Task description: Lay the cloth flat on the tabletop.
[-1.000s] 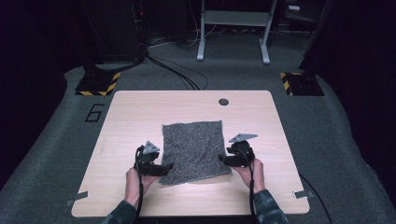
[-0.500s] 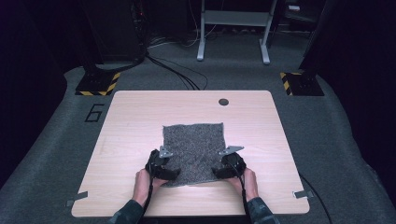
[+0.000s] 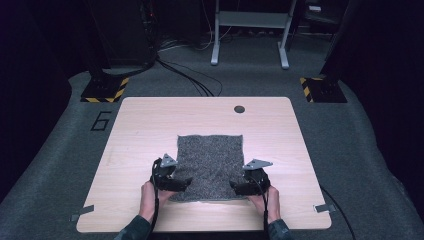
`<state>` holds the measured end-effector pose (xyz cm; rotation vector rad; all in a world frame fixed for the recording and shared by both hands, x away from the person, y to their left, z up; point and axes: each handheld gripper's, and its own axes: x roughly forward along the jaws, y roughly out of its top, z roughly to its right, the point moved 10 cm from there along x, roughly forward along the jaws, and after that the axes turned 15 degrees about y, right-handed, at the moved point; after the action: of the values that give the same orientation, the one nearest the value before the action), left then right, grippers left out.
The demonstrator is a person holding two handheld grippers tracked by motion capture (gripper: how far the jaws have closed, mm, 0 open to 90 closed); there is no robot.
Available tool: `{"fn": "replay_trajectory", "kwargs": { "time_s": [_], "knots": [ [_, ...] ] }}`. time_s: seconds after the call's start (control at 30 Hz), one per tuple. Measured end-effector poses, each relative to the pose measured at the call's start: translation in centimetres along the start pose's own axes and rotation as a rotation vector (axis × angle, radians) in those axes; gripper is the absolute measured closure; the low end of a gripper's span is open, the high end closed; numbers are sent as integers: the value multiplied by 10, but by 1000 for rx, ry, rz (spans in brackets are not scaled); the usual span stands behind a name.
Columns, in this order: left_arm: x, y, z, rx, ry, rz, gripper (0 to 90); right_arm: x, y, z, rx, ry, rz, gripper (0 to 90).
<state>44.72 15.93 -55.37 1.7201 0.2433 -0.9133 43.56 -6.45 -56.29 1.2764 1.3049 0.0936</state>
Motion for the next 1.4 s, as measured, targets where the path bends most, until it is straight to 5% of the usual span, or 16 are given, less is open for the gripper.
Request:
{"fn": "replay_trajectory", "kwargs": {
  "time_s": [0.17,0.53,1.13,1.4],
  "knots": [
    [-4,11,-17,-30,21,-2,145,-4,9,-14,-13,27,47,207],
    [6,29,-55,-85,65,4,116,17,25,-47,-61,72,27,196],
    [28,63,-81,-121,116,7,66,51,40,-84,-124,136,-10,149],
    [53,61,-95,-153,119,-30,83,63,45,-99,-146,157,-35,153]
  ]
}}
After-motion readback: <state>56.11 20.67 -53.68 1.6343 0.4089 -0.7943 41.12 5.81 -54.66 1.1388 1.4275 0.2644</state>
